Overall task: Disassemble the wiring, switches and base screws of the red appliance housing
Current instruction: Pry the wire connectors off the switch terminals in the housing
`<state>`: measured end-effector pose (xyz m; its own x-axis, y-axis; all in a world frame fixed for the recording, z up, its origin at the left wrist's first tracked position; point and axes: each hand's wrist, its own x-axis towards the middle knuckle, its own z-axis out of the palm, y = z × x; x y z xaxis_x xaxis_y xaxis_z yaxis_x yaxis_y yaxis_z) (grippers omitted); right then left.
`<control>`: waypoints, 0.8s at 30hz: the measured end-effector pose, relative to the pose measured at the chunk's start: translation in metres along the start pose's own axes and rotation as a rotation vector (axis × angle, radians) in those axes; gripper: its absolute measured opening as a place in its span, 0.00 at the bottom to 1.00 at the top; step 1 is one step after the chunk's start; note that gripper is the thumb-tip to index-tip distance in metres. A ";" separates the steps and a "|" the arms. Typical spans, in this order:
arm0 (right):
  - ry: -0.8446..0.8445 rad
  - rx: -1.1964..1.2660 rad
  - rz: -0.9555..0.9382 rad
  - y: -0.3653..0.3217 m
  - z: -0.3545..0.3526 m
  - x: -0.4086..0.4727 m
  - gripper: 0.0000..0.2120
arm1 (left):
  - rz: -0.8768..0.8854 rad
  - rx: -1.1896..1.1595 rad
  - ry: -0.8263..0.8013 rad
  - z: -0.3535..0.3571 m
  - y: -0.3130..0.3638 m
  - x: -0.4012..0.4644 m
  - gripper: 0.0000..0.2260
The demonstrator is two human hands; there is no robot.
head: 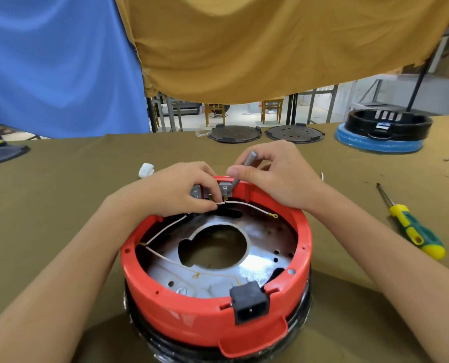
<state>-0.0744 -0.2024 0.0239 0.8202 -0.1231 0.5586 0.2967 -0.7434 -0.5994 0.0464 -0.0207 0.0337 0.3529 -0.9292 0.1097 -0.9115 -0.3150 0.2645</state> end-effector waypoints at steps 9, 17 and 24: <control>-0.081 -0.128 -0.034 -0.004 0.001 0.003 0.07 | 0.000 -0.035 -0.025 0.001 0.000 0.000 0.07; -0.041 0.000 0.095 -0.001 0.004 0.016 0.11 | 0.002 -0.034 -0.025 0.002 -0.002 0.001 0.06; 0.030 -0.007 0.061 0.002 0.008 0.007 0.10 | 0.001 -0.048 -0.035 0.001 -0.002 0.001 0.06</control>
<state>-0.0646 -0.1996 0.0222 0.8215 -0.1876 0.5385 0.2432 -0.7389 -0.6284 0.0480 -0.0214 0.0323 0.3436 -0.9360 0.0767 -0.9004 -0.3050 0.3104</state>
